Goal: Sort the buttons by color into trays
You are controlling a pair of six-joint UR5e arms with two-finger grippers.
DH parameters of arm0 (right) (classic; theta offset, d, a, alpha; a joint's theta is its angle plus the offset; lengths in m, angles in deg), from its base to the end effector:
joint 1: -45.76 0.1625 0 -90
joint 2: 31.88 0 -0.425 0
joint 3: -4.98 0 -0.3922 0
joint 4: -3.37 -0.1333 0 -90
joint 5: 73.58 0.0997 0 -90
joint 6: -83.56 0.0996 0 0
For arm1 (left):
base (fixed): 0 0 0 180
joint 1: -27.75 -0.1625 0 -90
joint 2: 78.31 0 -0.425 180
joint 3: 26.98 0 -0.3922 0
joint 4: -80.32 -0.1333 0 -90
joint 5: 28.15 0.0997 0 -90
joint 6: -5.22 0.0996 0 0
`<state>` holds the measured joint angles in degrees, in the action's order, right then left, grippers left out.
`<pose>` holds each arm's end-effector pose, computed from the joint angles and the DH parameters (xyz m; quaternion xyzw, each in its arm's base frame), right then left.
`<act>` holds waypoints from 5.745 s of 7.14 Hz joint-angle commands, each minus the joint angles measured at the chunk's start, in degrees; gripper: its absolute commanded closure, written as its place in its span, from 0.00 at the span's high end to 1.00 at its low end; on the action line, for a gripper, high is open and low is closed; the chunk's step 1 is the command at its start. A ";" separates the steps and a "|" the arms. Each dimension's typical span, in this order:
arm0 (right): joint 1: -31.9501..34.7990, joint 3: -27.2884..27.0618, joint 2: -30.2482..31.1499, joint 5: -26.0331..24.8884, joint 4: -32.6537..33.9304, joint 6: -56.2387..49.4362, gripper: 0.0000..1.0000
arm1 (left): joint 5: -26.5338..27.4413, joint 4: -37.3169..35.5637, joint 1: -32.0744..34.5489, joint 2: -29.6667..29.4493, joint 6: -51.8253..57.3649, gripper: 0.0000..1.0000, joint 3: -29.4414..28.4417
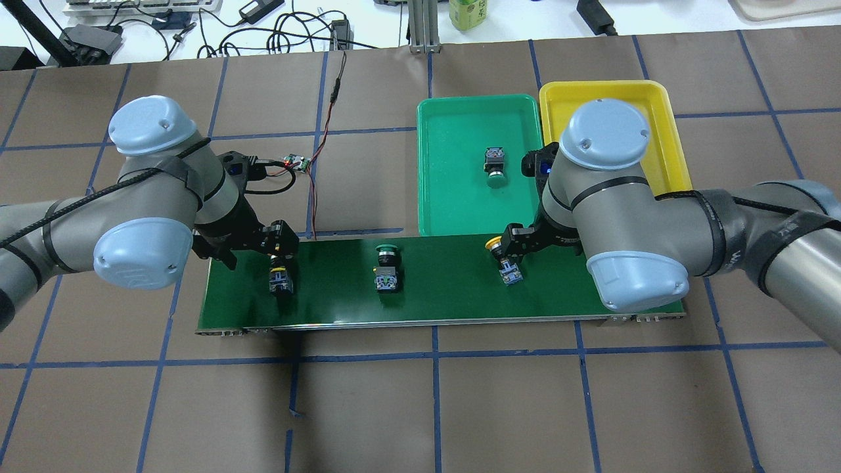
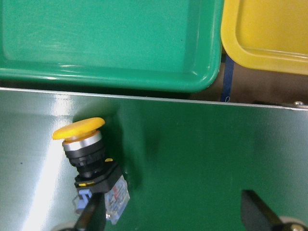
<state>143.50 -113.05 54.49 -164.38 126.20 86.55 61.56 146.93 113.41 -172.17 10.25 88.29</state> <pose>0.1930 -0.4405 0.2833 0.0414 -0.9991 0.0108 0.0060 -0.0986 -0.4692 0.2865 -0.0059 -0.9987 -0.0497 0.0066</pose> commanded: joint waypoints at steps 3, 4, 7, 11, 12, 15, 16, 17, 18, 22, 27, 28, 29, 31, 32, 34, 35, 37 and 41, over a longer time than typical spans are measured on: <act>0.26 -0.10 -1.90 1.31 0.13 0.18 1.00 | 0.73 14.18 0.47 3.24 0.67 1.00 -12.12; 0.26 -0.01 -2.95 1.32 2.04 -0.08 1.00 | 1.86 19.72 0.48 3.59 0.76 1.00 -15.91; 0.26 -0.44 -5.32 1.49 4.07 -0.69 0.85 | 2.75 17.17 1.18 4.91 0.85 1.00 -18.23; -0.35 0.16 -5.69 0.36 6.63 -2.37 0.12 | 1.55 19.08 0.91 5.26 -0.02 1.00 -19.99; -0.44 2.34 -5.86 -0.87 6.54 -4.37 0.10 | 1.52 20.38 0.91 5.70 0.06 1.00 -20.43; -6.64 15.32 -14.34 -0.62 5.84 -10.68 0.12 | 1.26 26.10 0.65 4.83 -0.03 1.00 -24.56; -10.16 21.72 -19.09 -0.35 4.27 -15.94 0.13 | 1.00 25.93 0.74 5.00 -0.03 1.00 -23.69; -12.02 25.79 -23.05 -0.35 3.30 -19.73 0.15 | 0.91 25.93 0.74 5.00 0.50 1.00 -23.77; -12.74 27.31 -25.35 -0.09 3.29 -20.29 0.43 | 1.08 25.93 0.83 5.09 -0.02 1.00 -23.60; -12.13 26.71 -22.06 0.00 -0.71 -19.69 1.00 | 0.91 25.67 0.91 5.09 -0.46 1.00 -23.60; -6.24 12.96 -5.28 1.23 -9.37 -10.55 0.99 | 1.17 25.32 0.91 5.09 -0.46 1.00 -23.86; -6.24 7.08 -2.55 1.23 -5.54 -10.11 0.97 | 1.08 25.32 0.91 5.09 -0.55 1.00 -23.95; -6.33 2.41 -1.65 1.23 1.64 -10.11 0.98 | 0.99 25.32 0.91 5.09 -0.47 1.00 -23.51; -6.33 -1.23 -1.56 1.23 6.89 -10.19 1.00 | 0.99 25.32 0.83 5.09 -0.55 1.00 -23.77; -6.33 -1.33 -1.56 1.32 6.81 -10.11 1.00 | 0.99 25.32 0.83 5.09 -0.47 1.00 -23.95; -6.15 -2.11 -1.38 2.72 6.81 -9.40 1.00 | 0.99 25.32 0.83 5.26 -0.47 1.00 -23.51; -6.15 -2.12 -1.29 2.72 6.81 -9.40 1.00 | 0.99 25.32 0.83 5.27 -0.46 1.00 -23.51; -6.15 -2.20 -0.16 2.64 6.11 -9.32 1.00 | 0.99 25.32 0.83 5.27 -0.47 1.00 -23.60; -6.15 -4.84 1.52 2.64 6.63 -6.41 1.00 | 1.34 25.32 0.83 5.27 -0.46 1.00 -23.69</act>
<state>137.34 -117.51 55.86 -161.74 132.66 79.65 62.64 172.25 114.20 -166.90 9.77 64.63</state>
